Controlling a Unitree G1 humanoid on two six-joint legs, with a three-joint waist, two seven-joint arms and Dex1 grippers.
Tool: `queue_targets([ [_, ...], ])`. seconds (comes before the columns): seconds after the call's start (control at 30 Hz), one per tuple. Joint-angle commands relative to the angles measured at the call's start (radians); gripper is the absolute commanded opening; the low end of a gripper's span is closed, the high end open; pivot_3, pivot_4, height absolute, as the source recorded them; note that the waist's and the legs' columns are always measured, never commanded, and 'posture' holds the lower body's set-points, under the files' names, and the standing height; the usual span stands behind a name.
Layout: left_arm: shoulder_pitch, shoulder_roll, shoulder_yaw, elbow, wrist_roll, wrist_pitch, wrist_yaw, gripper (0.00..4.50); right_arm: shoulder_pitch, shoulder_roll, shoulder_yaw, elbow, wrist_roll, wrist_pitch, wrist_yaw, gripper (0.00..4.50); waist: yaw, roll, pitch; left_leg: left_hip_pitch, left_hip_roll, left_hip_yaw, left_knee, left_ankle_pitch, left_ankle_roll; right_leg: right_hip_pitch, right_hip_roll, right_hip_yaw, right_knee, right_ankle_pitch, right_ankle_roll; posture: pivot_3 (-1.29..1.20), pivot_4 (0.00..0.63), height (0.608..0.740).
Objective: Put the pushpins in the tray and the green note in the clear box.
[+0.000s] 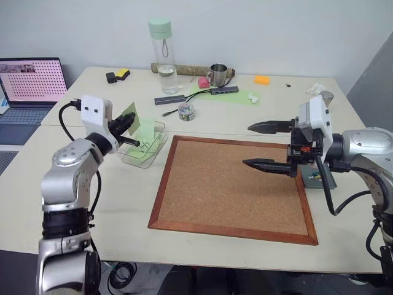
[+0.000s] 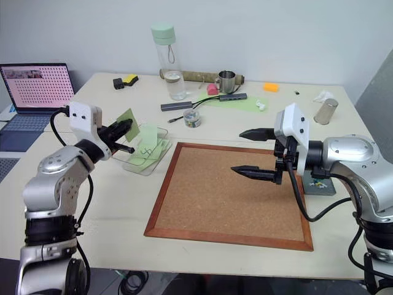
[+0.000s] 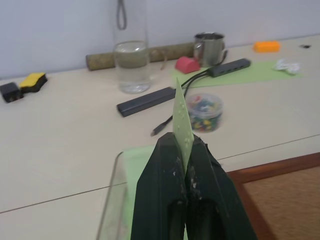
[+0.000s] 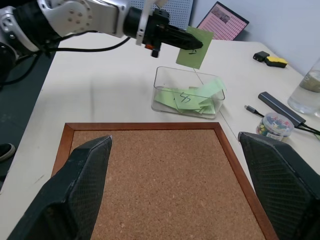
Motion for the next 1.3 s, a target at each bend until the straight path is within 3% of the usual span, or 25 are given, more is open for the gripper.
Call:
queue_targets([
  [0.03,-0.054,0.004,-0.025,0.061,0.029,-0.041,-0.003,0.76,-0.004,-0.013,-0.028,-0.036,0.027,0.002,0.007,4.28,0.0,0.0,0.0,-0.002,0.0,0.0,0.0,0.0,0.0,-0.002,0.0,0.0,0.001,0.0,0.0,0.0,0.15,0.74],
  [0.4,-0.02,0.014,-0.02,-0.029,0.001,-0.014,-0.048,3.04,0.041,-0.037,-0.065,-0.058,0.044,0.007,-0.009,4.28,-0.001,0.0,0.0,-0.01,0.0,0.0,0.001,0.0,0.0,-0.009,0.0,0.0,0.002,0.0,-0.001,0.0,0.15,0.74],
  [0.57,0.054,0.144,0.004,-0.154,0.006,0.021,-0.12,4.01,0.086,-0.063,-0.1,-0.05,0.023,-0.007,-0.017,4.28,-0.005,0.0,0.0,-0.01,0.0,0.0,0.001,0.0,0.0,-0.01,0.0,0.0,0.002,0.001,-0.001,0.0,0.15,0.74],
  [0.73,0.203,0.35,0.047,-0.156,0.026,-0.023,-0.273,4.01,0.189,-0.107,-0.174,0.004,-0.048,-0.073,-0.018,4.28,-0.007,0.0,0.0,-0.01,0.0,0.001,0.001,0.0,0.0,-0.01,0.0,0.001,0.002,0.001,-0.001,0.0,0.15,0.74],
  [0.9,0.553,0.519,0.144,-0.171,0.083,-0.22,-0.501,4.01,0.388,-0.225,-0.27,0.093,-0.178,-0.198,0.064,4.28,-0.005,0.001,0.0,-0.009,0.0,0.002,-0.001,0.0,0.0,-0.009,-0.001,0.001,0.0,0.0,-0.001,0.0,0.15,0.74],
  [1.1,0.726,0.557,0.239,-0.12,0.076,-0.288,-0.623,4.01,0.559,-0.324,-0.397,0.258,-0.273,-0.316,0.157,4.28,0.003,0.002,0.0,-0.007,0.001,0.001,0.0,-0.002,0.004,-0.006,-0.001,-0.001,0.001,0.001,-0.003,0.0,0.15,0.74],
  [1.3,0.727,0.542,0.249,-0.094,0.057,-0.293,-0.64,4.01,0.6,-0.346,-0.447,0.34,-0.293,-0.364,0.2,4.28,-0.002,0.004,0.0,-0.003,0.001,0.002,-0.001,-0.002,0.004,-0.004,-0.002,-0.001,0.001,0.001,-0.003,0.0,0.15,0.74],
])
